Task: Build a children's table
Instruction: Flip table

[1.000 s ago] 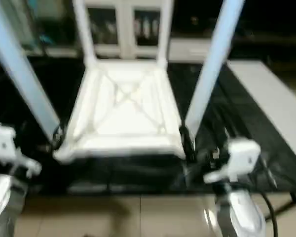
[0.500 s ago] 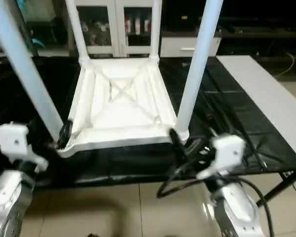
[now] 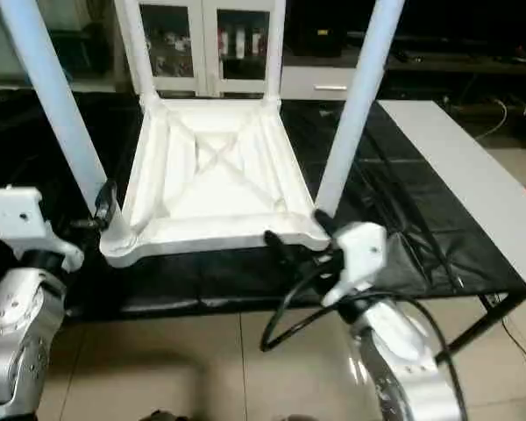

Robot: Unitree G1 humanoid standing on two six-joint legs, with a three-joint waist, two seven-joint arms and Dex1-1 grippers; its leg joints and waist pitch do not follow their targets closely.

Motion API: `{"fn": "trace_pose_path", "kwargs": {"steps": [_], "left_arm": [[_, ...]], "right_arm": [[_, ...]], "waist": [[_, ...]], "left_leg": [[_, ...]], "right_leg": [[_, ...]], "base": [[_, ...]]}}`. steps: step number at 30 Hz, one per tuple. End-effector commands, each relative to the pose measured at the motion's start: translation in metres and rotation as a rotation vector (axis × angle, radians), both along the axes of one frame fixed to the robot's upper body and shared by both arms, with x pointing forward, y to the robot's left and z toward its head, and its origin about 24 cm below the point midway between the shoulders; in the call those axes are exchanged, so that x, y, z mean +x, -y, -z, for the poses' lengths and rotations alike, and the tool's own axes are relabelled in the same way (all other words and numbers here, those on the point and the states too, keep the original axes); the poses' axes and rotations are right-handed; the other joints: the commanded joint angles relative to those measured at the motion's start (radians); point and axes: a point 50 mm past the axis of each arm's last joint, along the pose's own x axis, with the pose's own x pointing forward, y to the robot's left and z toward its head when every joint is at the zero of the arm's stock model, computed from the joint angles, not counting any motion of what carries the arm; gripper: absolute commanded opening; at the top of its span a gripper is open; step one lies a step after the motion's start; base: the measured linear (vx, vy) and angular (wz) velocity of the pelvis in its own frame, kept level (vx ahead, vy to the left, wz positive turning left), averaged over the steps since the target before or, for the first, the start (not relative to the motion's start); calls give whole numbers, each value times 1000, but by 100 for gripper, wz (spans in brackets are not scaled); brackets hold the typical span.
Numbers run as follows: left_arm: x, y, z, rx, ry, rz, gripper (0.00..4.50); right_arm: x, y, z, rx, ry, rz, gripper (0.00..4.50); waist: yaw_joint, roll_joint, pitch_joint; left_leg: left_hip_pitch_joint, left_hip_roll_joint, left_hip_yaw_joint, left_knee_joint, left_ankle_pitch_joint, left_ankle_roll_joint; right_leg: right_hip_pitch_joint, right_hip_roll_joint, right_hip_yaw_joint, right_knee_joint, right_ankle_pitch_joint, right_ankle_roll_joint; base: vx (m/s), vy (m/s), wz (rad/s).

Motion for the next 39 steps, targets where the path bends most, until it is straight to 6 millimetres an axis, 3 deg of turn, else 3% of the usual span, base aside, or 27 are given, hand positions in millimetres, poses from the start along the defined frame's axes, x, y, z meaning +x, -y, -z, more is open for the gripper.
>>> {"fn": "trace_pose_path", "kwargs": {"steps": [1, 2, 3, 4, 5, 6, 7, 8, 9, 10, 11, 12, 13, 14, 15, 18, 19, 20, 22, 23, 24, 27, 28, 29, 31, 37, 39], "left_arm": [[4, 3, 0, 28, -20, 31, 450], [4, 3, 0, 28, -20, 31, 450], [6, 3, -1, 37, -23, 32, 450], [6, 3, -1, 37, -23, 32, 450], [9, 2, -1, 50, -31, 21, 423], [11, 2, -1, 51, -39, 19, 423], [12, 0, -1, 63, -49, 6, 416], [13, 0, -1, 71, -55, -3, 410], [14, -1, -1, 77, -58, -11, 396], [18, -1, -3, 55, -57, -9, 380], [19, 0, -3, 53, -57, -2, 371], [21, 2, -4, 46, -56, 15, 368], [21, 5, -4, 38, -54, 35, 362], [22, 8, -4, 38, -52, 51, 362], [21, 11, -5, 32, -43, 73, 336], [20, 15, -6, 32, -25, 92, 327], [17, 15, -7, 12, -12, 94, 327], [14, 15, -7, 6, 5, 98, 327], [8, 13, -4, 6, 8, 94, 327], [4, 11, -1, 1, -1, 84, 362], [3, 10, 0, -2, -3, 82, 363], [-3, 8, 4, -22, -17, 75, 397], [-2, 10, 4, -38, -17, 90, 406], [-2, 11, 4, -50, -17, 100, 408], [2, 16, 2, -75, -4, 136, 423], [27, 37, -2, -113, -28, 268, 438], [35, 37, -1, -86, -42, 245, 438]], "right_arm": [[6, -1, 0, 1, 3, 0, 445], [6, -1, 0, 1, 3, 0, 445], [10, -1, 0, 8, 6, 14, 445], [10, -1, 0, 8, 6, 14, 445], [11, -1, 0, 12, 9, 24, 450], [12, -1, 0, 13, 12, 29, 450], [12, -1, 0, 16, 12, 36, 450], [12, -1, 0, 19, 12, 40, 450], [12, -1, 1, 21, 12, 44, 450], [12, -1, 0, 41, 11, 61, 450], [12, -1, 0, 46, 10, 70, 450], [12, 0, 0, 47, 11, 77, 450], [12, 0, 0, 46, 11, 79, 450], [11, 0, 0, 44, 11, 83, 450], [10, 1, 0, 44, 11, 88, 450], [8, 3, 1, 49, 13, 99, 450], [6, 5, 1, 52, 15, 115, 450], [5, 7, 1, 57, 16, 133, 450], [3, 13, 2, 47, 19, 165, 450], [3, 14, 3, 40, 17, 173, 450], [2, 15, 3, 39, 16, 175, 450], [2, 18, 4, 36, 15, 188, 450], [3, 19, 3, 34, 16, 190, 450], [3, 19, 3, 34, 16, 190, 450], [4, 18, 3, 36, 16, 190, 450], [10, 13, -3, 59, 34, 152, 450], [10, 12, -3, 61, 34, 149, 450]], "waist": [[4, 8, -29], [7, 18, -23], [106, 35, -31], [114, -15, -68], [76, -46, -39], [81, -24, -36], [104, -17, -31], [106, -11, -35], [94, 6, -47], [84, 21, -64], [79, 36, -69], [77, 35, -69], [67, 30, -65], [65, 32, -68], [62, 30, -71], [54, 25, -83], [51, 34, -87], [47, 26, -85], [45, 24, -81], [46, 45, -82], [42, 36, -81], [40, 30, -76], [39, 22, -75], [41, 28, -74], [42, 25, -73], [45, 24, -76], [44, 24, -82]], "left_leg": [[50, 47, -9, -119, -741, -101], [26, 55, 0, -156, -768, -101], [-139, 42, 72, -241, -857, -145], [-66, 41, 127, -216, -518, -125], [108, 11, -15, 150, -43, -53], [47, 8, -43, 141, 35, 3], [9, 6, -86, 121, -7, -5], [47, 30, -86, 86, -99, -40], [81, 49, -65, -13, -375, -102], [72, 66, -63, -49, -403, -94], [55, 68, -59, -60, -308, -73], [52, 66, -51, -65, -309, -63], [34, 61, -48, -72, -350, -70], [30, 57, -45, -72, -351, -74], [27, 54, -40, -68, -322, -69], [8, 47, -30, -54, -163, -44], [4, 44, -29, -47, -111, -37], [-2, 43, -26, -45, -83, -27], [-2, 45, -22, -49, -120, -17], [2, 46, -23, -50, -145, -17], [2, 47, -21, -51, -155, -14], [1, 50, -20, -57, -189, -10], [2, 51, -16, -57, -199, -9], [3, 51, -16, -58, -205, -10], [5, 53, -12, -59, -211, -11], [7, 51, -5, -59, -193, -24], [4, 50, -4, -50, -124, -16]], "right_leg": [[-12, -25, -35, -115, -585, -38], [16, -5, -61, -86, -552, -35], [149, 38, -79, 151, -238, -61], [99, 14, 25, 158, -456, -12], [-167, -143, 104, -151, -1099, 30], [-101, -158, 159, -169, -1165, -21], [-26, -149, 148, -109, -956, -86], [-37, -126, 125, -85, -814, -106], [-58, -10, 74, -13, -505, -122], [-32, 6, 73, 14, -165, -144], [-12, 1, 73, 14, 36, -161], [-8, 0, 71, 5, 45, -160], [-2, -6, 73, -3, -7, -161], [0, -10, 74, -6, -15, -159], [-2, -15, 78, -11, 0, -158], [11, -23, 81, -10, 135, -167], [12, -22, 80, -6, 198, -170], [16, -22, 79, -6, 237, -176], [15, -24, 80, -11, 192, -182], [13, -24, 80, -10, 156, -185], [12, -22, 80, -17, 142, -183], [11, -22, 83, -21, 66, -187], [8, -21, 83, -26, 37, -186], [6, -21, 84, -26, 13, -188], [2, -21, 84, -28, -17, -182], [-1, -18, 84, -25, -3, -162], [6, -19, 83, -17, 103, -165]], "base": [[-78, -60, 7], [-78, -60, 7], [-109, -40, 10], [-43, -120, 21], [-43, -120, 21], [36, -141, 10], [0, 0, 0], [0, 0, 0], [-66, 27, 30], [-63, 25, 23], [-63, 25, 23], [-31, 69, 7], [7, 70, -2], [7, 70, -2], [0, 0, 0], [0, 0, 0], [0, 0, 0], [0, 0, 0], [0, 0, 0], [0, 0, 0], [0, 0, 0], [0, 0, 0], [0, 0, 0], [0, 0, 0], [0, 0, 0], [0, 0, 0], [0, 0, 0]]}}
